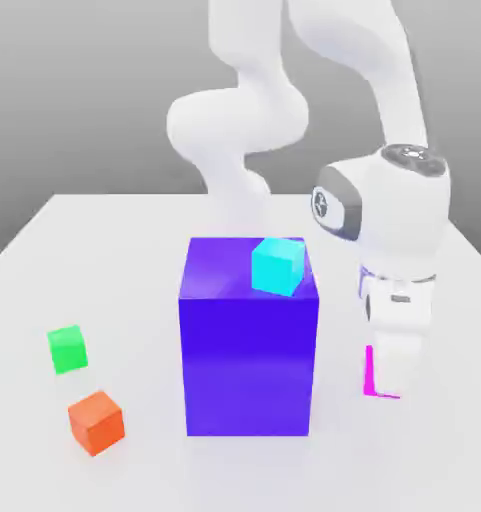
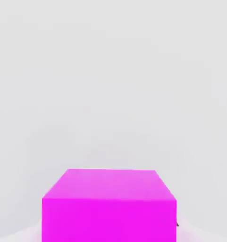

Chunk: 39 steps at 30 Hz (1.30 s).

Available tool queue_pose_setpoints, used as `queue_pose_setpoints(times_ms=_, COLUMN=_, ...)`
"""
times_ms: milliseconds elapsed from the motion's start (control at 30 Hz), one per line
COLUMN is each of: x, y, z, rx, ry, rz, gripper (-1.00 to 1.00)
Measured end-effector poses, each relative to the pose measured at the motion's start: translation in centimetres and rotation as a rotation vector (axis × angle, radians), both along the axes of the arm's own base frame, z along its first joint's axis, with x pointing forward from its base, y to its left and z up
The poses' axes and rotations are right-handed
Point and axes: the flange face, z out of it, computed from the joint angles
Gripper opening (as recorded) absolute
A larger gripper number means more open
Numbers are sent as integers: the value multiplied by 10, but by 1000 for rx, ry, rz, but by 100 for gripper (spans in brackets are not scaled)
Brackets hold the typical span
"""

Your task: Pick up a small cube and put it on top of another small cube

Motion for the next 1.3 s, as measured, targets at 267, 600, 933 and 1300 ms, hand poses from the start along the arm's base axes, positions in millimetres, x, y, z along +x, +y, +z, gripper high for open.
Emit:
queue_pose_setpoints(times_ms=267, x=47, y=-205, z=79, rx=31, ry=-117, rz=-236, gripper=-100)
queue_pose_setpoints(times_ms=600, x=-89, y=-399, z=43, rx=-69, ry=3, rz=-318, gripper=-100)
queue_pose_setpoints(times_ms=933, x=-179, y=-434, z=-4, rx=-66, ry=86, rz=-308, gripper=-100)
queue_pose_setpoints(times_ms=1300, x=-177, y=-433, z=-38, rx=-63, ry=82, rz=-305, gripper=-100)
